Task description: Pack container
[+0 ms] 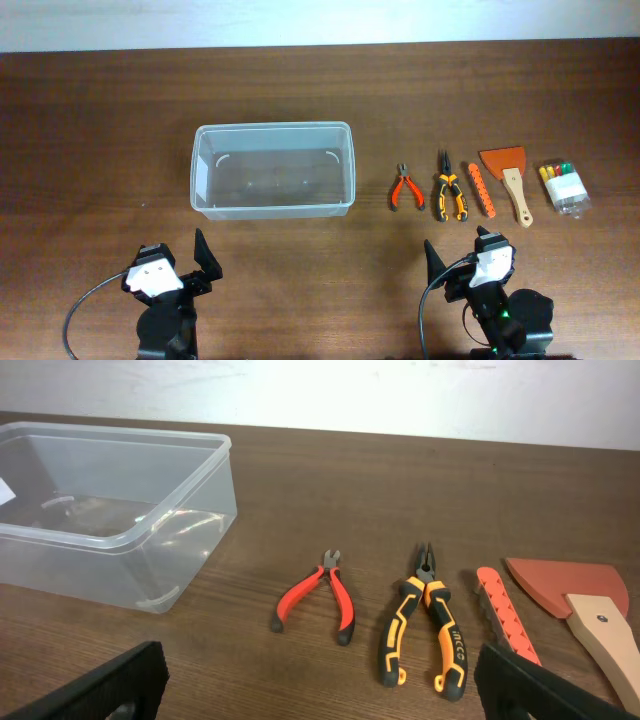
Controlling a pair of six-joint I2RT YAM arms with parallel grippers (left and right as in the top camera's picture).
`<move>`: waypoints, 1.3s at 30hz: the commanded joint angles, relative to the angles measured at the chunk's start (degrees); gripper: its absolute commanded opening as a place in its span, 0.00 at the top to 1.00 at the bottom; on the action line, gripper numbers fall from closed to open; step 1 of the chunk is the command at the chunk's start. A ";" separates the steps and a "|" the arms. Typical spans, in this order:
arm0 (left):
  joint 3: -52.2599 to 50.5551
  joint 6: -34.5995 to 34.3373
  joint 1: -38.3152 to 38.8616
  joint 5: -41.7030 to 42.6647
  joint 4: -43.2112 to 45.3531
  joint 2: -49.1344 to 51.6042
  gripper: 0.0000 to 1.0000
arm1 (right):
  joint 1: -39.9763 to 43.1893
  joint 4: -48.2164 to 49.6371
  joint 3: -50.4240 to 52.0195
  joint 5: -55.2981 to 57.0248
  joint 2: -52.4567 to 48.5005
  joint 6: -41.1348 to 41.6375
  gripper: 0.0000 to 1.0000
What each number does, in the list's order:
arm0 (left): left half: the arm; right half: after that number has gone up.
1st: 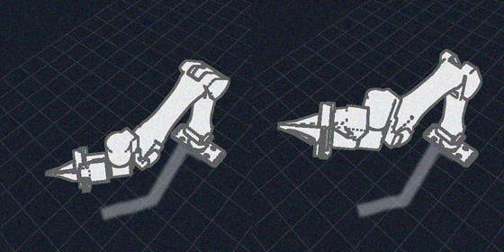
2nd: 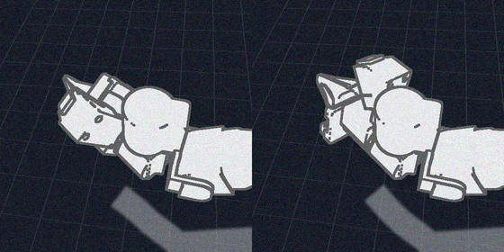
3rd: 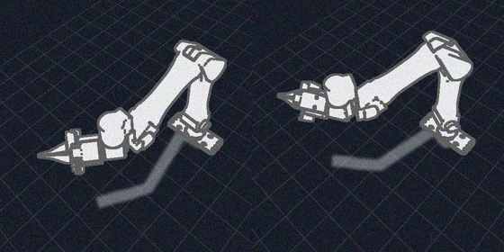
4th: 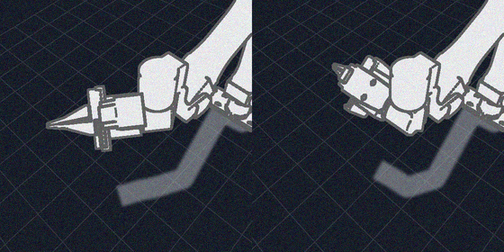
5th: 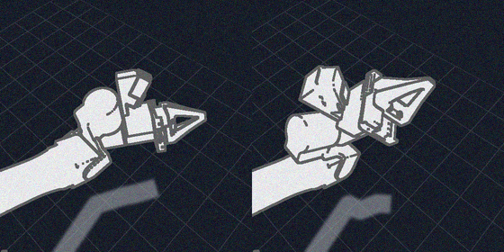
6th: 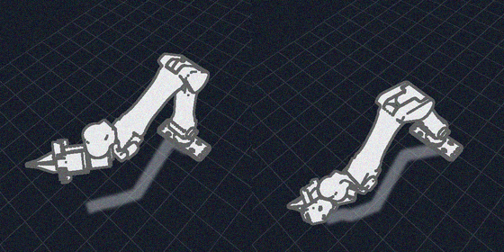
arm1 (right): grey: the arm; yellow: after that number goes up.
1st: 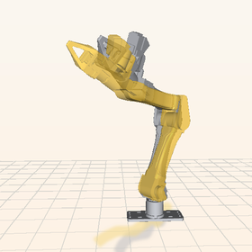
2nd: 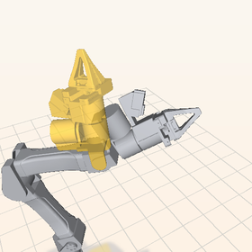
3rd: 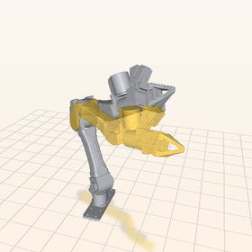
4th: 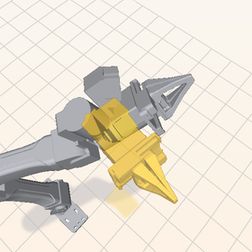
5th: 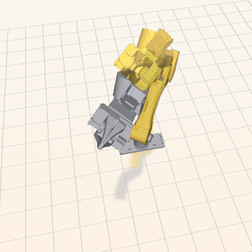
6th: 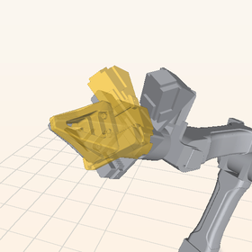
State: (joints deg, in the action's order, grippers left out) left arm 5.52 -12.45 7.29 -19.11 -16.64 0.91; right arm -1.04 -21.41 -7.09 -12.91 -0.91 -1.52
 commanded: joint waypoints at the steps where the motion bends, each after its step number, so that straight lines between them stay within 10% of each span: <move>1: -0.20 0.50 0.22 -0.22 -0.07 -0.22 0.01 | 0.35 0.20 0.66 0.74 0.66 0.24 0.02; 39: -0.20 0.50 0.22 -0.20 -0.07 -0.22 0.01 | 0.37 4.31 -8.46 15.89 -2.40 8.22 0.02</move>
State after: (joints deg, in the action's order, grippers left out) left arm 5.52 -12.45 7.29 -19.11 -16.64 0.91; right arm -1.04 -17.72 -9.43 -3.97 -1.45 7.44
